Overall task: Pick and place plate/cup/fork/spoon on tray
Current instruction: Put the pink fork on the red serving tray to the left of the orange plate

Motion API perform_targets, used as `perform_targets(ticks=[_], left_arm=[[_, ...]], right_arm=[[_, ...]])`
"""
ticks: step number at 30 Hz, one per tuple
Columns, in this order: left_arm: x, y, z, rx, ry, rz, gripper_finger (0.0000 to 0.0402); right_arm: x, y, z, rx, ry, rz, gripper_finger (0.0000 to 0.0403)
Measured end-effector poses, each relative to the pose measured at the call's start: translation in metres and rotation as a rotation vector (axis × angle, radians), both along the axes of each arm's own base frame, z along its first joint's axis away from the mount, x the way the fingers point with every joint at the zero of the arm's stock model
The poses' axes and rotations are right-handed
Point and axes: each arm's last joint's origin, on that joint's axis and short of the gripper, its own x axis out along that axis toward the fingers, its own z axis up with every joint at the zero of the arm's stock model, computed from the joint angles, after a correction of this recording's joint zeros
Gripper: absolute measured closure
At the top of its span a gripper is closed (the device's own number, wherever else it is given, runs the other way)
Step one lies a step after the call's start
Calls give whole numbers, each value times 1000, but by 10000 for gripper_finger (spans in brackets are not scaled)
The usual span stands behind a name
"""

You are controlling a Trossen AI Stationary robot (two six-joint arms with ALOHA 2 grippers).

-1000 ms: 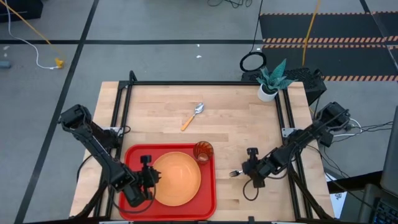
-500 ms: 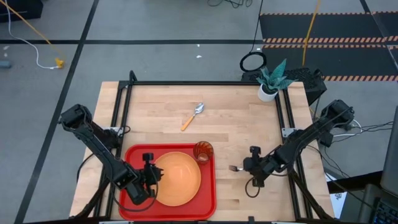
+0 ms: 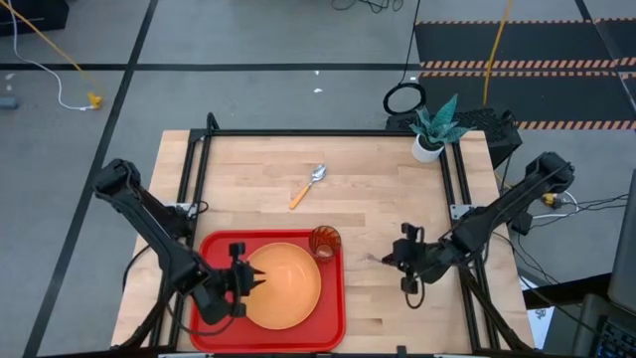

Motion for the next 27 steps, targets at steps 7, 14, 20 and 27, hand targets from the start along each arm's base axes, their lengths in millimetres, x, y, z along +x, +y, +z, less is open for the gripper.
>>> perform_targets(ticks=[7, 14, 20, 27], left_arm=[[11, 3, 25, -25, -207, 7, 314], [20, 5, 31, -24, -260, -7, 314], [26, 12, 31, -20, -261, 23, 314], [32, 19, 31, -18, -261, 59, 314]], right_arm=[[3, -3, 24, -22, -232, -76, 401], [7, 2, 14, 34, -171, -65, 403], [18, 14, -15, 49, 0, 43, 402], [20, 9, -34, -86, 152, 183, 378]])
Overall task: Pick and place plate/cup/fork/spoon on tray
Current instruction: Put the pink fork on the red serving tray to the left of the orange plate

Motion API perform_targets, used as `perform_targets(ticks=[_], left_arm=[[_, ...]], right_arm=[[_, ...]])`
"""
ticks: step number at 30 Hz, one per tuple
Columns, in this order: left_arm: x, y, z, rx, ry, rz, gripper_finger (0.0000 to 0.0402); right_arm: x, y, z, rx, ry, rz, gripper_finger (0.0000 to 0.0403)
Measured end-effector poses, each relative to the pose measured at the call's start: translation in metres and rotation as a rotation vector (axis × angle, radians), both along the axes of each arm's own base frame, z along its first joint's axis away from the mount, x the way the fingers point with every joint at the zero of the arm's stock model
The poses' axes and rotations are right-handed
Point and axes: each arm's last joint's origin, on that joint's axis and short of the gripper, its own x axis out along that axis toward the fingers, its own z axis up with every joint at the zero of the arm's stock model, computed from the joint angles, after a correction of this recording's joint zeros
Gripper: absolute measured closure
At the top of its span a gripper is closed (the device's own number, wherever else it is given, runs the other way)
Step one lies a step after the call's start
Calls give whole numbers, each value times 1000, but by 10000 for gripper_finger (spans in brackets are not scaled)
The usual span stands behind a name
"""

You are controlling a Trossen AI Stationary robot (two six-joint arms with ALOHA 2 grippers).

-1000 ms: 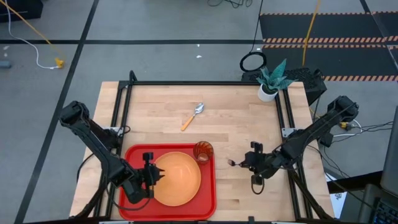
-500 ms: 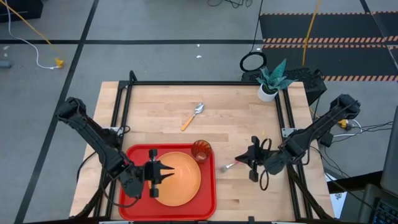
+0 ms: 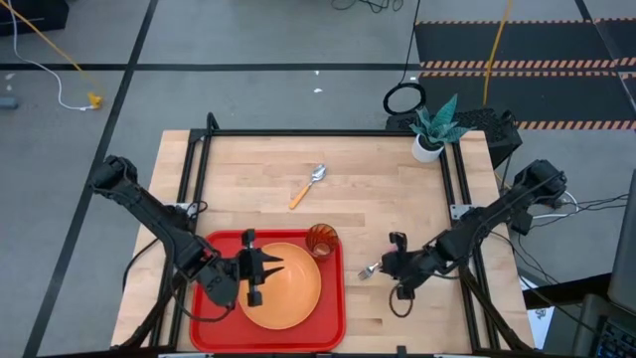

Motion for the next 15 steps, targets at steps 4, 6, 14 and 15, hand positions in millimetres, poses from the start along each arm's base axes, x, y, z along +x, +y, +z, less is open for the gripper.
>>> perform_targets(ticks=[4, 6, 14, 15], left_arm=[[3, 4, 0, -11, -2, 24, 314], [5, 6, 0, -18, -4, 36, 314], [6, 8, 0, -2, 0, 36, 314], [6, 9, 0, 0, 1, 36, 314]], right_arm=[[6, -7, -5, -24, 36, 42, 327], [8, -9, -10, -61, 52, 66, 300], [23, -12, -32, -116, 99, 121, 247], [24, -13, -36, -124, 113, 120, 248]])
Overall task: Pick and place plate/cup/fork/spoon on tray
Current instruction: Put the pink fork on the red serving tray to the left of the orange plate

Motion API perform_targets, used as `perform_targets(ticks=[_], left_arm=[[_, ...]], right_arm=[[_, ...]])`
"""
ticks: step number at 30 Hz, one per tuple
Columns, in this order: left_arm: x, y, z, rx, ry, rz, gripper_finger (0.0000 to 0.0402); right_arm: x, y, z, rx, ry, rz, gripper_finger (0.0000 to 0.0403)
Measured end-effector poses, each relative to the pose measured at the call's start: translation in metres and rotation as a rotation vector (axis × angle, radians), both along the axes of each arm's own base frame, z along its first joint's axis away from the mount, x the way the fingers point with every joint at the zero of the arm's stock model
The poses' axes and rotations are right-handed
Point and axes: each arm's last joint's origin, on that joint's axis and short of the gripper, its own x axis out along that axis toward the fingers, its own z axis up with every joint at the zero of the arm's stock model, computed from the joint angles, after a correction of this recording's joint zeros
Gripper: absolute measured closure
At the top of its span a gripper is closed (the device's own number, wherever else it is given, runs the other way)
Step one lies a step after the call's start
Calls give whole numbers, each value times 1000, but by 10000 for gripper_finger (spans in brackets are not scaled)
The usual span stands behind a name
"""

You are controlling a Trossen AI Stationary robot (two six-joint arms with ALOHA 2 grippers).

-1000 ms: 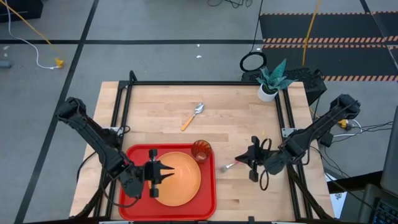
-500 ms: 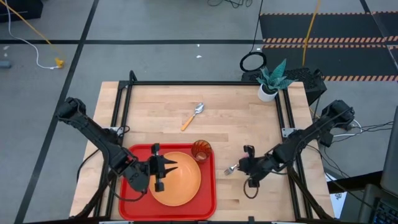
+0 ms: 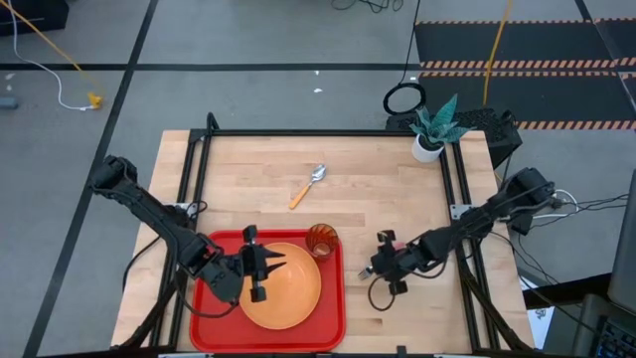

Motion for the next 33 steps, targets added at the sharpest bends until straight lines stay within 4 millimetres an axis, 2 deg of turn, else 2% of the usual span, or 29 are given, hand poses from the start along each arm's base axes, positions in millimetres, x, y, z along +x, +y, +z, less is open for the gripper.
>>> perform_targets(ticks=[3, 9, 18, 23, 33], left_arm=[[1, 1, 0, 1, 1, 3, 314], [1, 1, 0, 3, 2, 1, 314], [1, 2, 0, 3, 3, 4, 314], [3, 3, 0, 3, 3, 12, 314], [4, 5, 0, 4, 3, 19, 314]], right_arm=[[2, -3, -8, -1, 45, 8, 256], [4, -8, -10, 37, 90, 38, 289], [3, -10, -10, 43, 104, 5, 390], [-2, -11, -2, 85, 95, -59, 389], [-7, -14, 35, 174, -66, -84, 399]])
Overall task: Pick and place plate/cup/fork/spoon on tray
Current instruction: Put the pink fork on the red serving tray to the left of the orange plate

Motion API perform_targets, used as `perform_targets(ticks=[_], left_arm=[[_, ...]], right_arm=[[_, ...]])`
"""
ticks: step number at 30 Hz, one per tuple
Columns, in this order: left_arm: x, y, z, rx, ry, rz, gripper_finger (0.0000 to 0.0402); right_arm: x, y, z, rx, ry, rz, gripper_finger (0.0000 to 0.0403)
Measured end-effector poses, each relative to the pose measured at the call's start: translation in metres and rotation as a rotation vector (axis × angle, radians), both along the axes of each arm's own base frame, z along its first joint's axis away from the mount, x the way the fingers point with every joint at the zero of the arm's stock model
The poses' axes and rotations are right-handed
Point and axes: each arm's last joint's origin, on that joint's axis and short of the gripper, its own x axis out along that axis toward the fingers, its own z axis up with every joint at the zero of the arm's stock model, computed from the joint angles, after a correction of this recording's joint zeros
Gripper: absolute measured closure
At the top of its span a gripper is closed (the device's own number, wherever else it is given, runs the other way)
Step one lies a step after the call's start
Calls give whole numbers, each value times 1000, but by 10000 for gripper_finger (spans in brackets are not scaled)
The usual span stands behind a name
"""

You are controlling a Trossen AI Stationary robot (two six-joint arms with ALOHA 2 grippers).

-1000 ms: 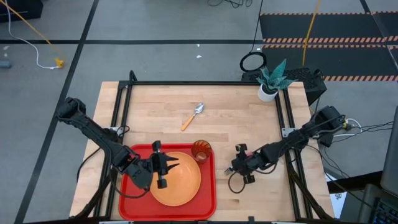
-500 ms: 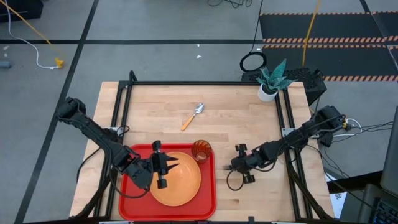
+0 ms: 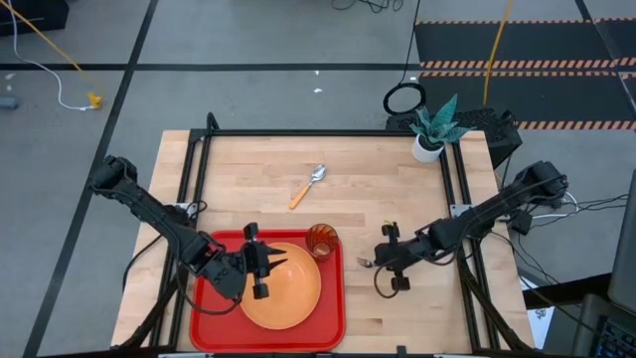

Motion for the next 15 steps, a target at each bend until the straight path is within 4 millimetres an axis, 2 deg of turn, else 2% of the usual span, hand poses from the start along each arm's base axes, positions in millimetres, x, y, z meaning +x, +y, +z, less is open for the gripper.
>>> perform_targets(ticks=[7, 15], left_arm=[[0, 0, 0, -4, -1, 2, 314], [0, 0, 0, -6, -2, 2, 314]], right_arm=[[-4, -3, 13, -9, -71, -27, 400], [-3, -1, 8, 31, -32, -88, 401]])
